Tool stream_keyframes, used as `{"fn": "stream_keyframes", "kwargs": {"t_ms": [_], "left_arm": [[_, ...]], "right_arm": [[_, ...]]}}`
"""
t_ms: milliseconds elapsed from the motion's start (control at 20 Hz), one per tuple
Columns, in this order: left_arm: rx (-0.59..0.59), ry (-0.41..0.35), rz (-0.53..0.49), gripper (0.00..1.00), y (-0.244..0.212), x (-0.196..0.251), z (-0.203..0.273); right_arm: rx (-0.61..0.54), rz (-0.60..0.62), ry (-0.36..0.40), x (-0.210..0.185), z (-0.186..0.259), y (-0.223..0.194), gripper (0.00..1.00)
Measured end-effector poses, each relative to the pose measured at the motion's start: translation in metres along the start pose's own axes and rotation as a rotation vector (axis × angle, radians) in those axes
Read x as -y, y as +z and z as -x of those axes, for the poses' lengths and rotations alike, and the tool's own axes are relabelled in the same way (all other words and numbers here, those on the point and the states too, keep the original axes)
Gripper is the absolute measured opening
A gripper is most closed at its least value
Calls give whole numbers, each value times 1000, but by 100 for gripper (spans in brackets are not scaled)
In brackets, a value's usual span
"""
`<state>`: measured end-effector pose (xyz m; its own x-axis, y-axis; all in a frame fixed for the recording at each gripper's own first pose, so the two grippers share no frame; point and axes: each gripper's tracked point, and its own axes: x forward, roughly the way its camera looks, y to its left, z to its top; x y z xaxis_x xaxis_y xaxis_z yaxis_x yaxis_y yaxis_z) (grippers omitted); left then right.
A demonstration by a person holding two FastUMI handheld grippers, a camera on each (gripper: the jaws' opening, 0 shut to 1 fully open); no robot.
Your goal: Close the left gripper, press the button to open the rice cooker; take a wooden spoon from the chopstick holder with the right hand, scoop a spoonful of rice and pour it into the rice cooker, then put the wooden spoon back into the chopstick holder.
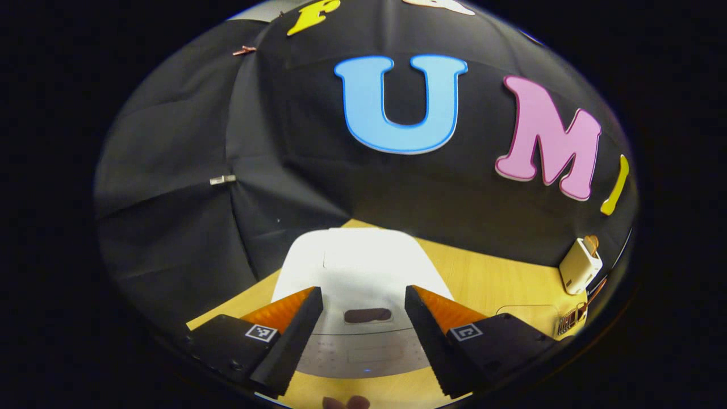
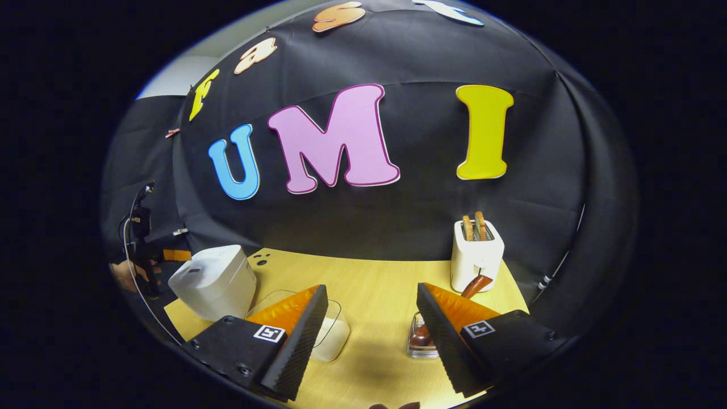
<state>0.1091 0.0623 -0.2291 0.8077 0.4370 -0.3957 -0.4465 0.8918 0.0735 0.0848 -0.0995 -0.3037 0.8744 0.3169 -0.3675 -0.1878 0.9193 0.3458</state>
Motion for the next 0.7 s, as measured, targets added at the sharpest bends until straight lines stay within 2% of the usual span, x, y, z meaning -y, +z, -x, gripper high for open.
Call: {"fn": "stream_keyframes", "kwargs": {"t_ms": [150,350,550,700], "left_arm": [[110,-50,-30,96,32,13,33],[192,-150,-95,95,53,34,69],[270,-313,-193,95,66,72,109],[296,-422,-230,95,71,98,132]], "right_arm": [[9,18,16,-5,3,6,97],[55,63,11,-24,11,27,98],[112,118,-20,-50,22,52,97],[139,94,-28,-71,28,65,97]]}}
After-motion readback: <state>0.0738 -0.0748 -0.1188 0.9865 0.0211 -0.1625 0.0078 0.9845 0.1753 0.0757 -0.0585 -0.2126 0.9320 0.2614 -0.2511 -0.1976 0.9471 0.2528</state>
